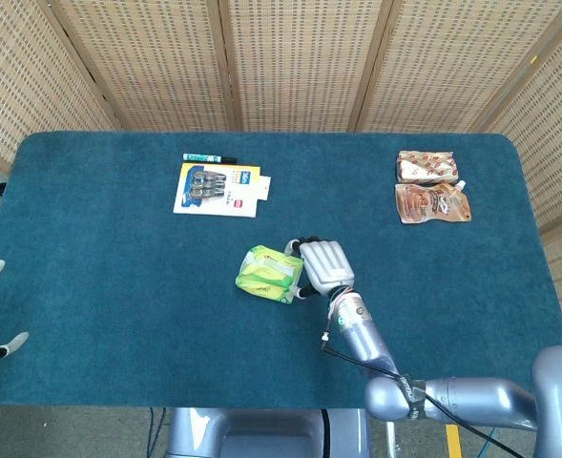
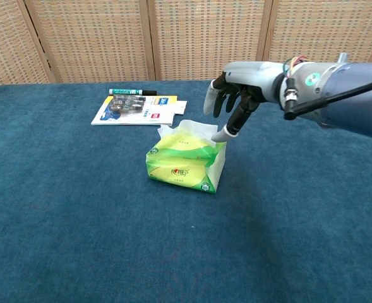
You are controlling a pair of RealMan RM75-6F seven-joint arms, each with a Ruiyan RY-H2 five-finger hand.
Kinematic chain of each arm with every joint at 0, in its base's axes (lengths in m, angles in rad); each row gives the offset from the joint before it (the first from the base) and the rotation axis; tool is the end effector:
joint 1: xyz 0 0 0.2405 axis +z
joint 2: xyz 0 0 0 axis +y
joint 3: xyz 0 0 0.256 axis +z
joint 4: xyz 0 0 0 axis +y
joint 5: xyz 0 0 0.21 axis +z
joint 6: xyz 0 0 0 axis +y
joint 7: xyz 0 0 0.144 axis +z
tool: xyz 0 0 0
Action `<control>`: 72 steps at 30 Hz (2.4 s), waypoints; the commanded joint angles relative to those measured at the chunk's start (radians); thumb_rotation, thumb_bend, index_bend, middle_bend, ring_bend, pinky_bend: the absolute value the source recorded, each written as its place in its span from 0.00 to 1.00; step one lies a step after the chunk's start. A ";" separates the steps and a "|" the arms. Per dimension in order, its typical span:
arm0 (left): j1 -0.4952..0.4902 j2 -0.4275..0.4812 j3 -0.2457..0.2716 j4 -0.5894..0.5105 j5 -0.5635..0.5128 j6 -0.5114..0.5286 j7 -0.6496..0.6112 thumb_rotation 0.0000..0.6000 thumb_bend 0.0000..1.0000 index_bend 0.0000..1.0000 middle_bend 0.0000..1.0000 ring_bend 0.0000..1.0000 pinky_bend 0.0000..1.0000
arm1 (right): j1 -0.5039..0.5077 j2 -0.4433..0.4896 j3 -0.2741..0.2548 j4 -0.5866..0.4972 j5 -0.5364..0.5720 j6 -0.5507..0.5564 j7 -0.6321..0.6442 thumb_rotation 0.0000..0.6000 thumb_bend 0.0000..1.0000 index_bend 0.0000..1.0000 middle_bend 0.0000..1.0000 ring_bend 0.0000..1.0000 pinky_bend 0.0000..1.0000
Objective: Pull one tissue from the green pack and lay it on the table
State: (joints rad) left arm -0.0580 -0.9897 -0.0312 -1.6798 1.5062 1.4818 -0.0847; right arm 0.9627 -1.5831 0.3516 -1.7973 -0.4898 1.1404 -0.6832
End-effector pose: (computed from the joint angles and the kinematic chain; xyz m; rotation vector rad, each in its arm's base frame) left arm -0.3118 0.1684 0.1906 -1.3741 -0.9491 -0.8958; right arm -0.0450 -0.3400 -0.0135 1.7298 -1.2310 0.9180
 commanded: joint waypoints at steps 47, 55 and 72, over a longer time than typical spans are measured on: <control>0.007 0.022 0.008 0.029 0.008 0.012 -0.092 1.00 0.00 0.00 0.00 0.00 0.00 | -0.117 0.114 0.143 -0.013 -0.342 0.191 0.341 1.00 0.44 0.70 0.68 0.59 0.50; 0.007 0.018 0.011 0.023 0.015 0.014 -0.076 1.00 0.00 0.00 0.00 0.00 0.00 | -0.202 0.165 0.095 0.054 -0.376 0.113 0.497 1.00 0.47 0.70 0.68 0.59 0.49; -0.004 0.002 0.009 -0.009 -0.001 -0.007 0.001 1.00 0.00 0.00 0.00 0.00 0.00 | -0.274 0.025 -0.072 0.529 -0.399 -0.137 0.688 1.00 0.37 0.56 0.52 0.48 0.48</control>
State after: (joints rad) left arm -0.0618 -0.9867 -0.0220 -1.6886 1.5058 1.4754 -0.0848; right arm 0.6970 -1.5229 0.2951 -1.3352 -0.8924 1.0442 -0.0235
